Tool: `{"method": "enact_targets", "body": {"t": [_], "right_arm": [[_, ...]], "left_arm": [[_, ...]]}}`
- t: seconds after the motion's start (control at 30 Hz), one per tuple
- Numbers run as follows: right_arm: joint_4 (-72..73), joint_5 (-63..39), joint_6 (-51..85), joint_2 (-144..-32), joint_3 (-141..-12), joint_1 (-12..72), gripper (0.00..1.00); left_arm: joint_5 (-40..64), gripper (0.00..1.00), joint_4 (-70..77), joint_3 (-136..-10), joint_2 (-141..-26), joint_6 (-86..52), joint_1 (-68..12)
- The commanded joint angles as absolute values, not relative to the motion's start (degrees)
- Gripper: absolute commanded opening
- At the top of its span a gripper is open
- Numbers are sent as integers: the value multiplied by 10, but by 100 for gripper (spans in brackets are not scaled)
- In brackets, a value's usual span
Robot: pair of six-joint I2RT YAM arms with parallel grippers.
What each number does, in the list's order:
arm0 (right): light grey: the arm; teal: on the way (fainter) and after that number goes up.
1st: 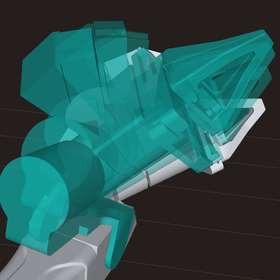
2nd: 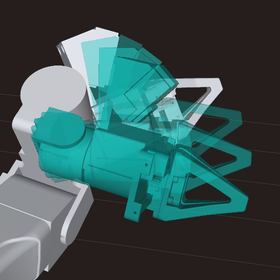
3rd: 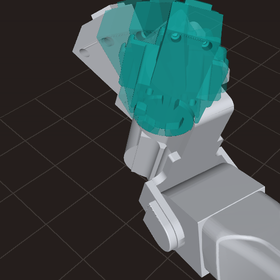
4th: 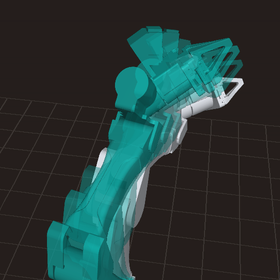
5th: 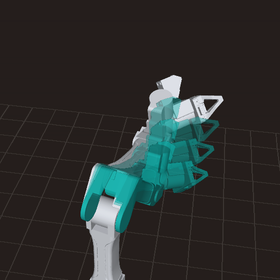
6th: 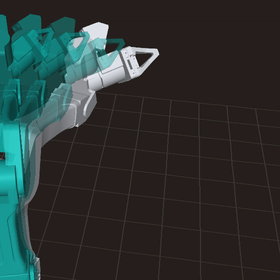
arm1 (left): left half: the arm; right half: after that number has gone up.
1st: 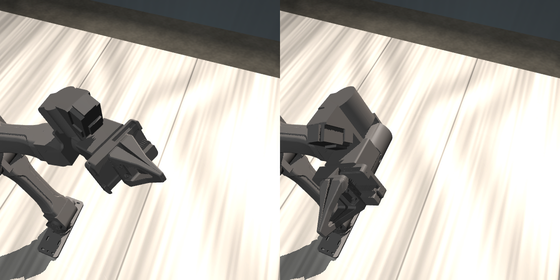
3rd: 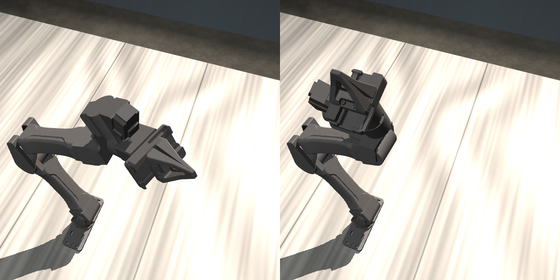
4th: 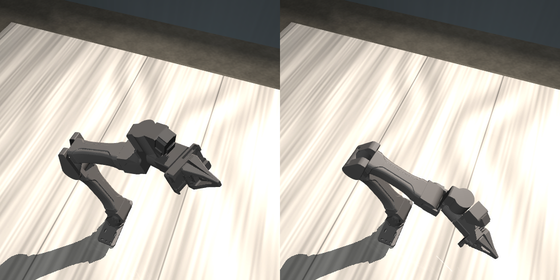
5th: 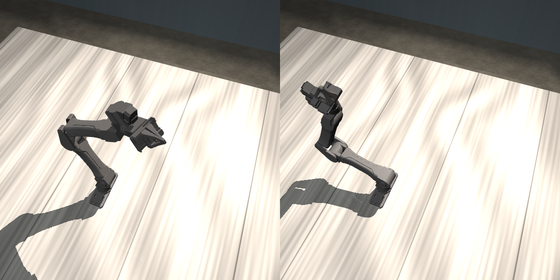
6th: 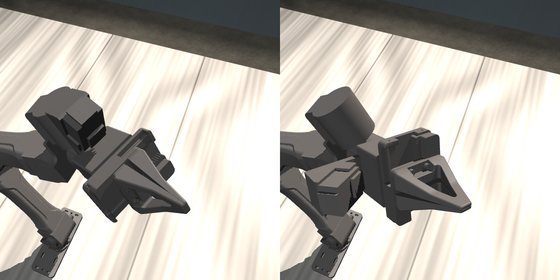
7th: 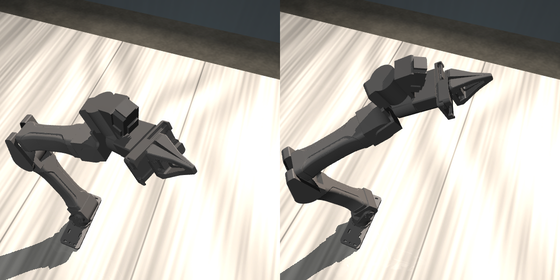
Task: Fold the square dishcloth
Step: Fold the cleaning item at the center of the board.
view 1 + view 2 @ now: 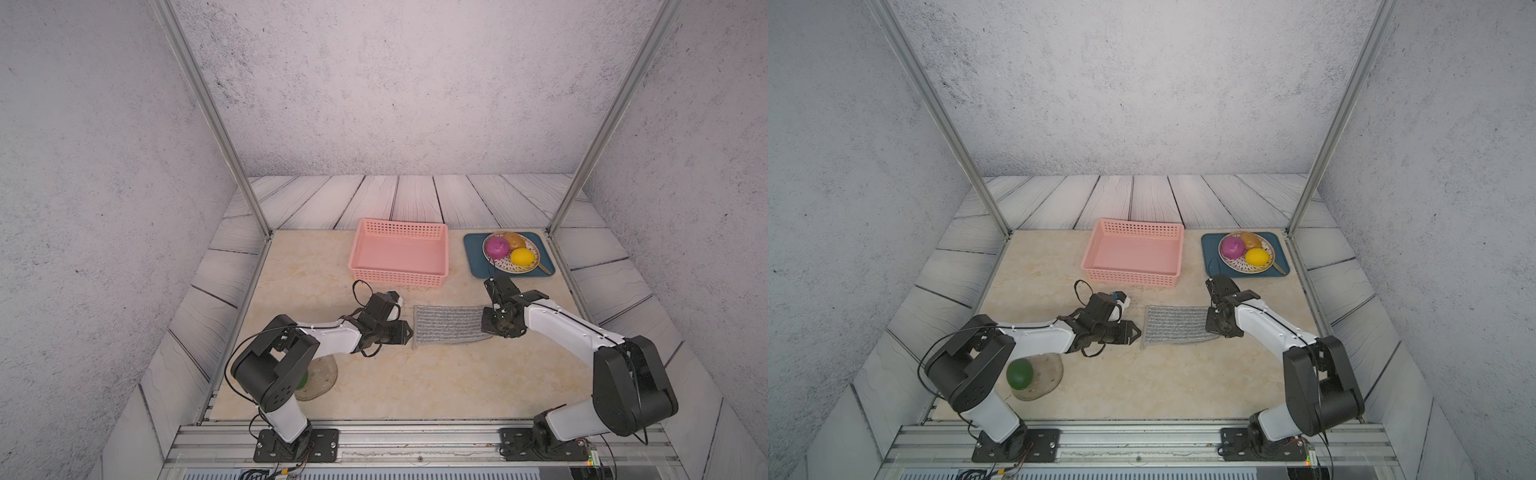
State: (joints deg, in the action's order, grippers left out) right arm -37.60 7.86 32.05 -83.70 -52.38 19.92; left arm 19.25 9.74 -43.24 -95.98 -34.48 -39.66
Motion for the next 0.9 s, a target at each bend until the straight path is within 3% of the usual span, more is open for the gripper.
{"method": "enact_targets", "body": {"t": [0.0,0.2,0.37,0.87], "right_arm": [[-411,100,297,-822,-544,211,0],[-428,127,284,-825,-568,251,0],[-436,136,280,-832,-588,276,0],[-416,89,302,-878,-650,364,0]], "left_arm": [[217,41,122,-440,-981,-361,-401],[242,37,150,-445,-1019,-376,-402],[242,29,158,-444,-1030,-382,-402],[234,21,177,-423,-1025,-401,-415]]}}
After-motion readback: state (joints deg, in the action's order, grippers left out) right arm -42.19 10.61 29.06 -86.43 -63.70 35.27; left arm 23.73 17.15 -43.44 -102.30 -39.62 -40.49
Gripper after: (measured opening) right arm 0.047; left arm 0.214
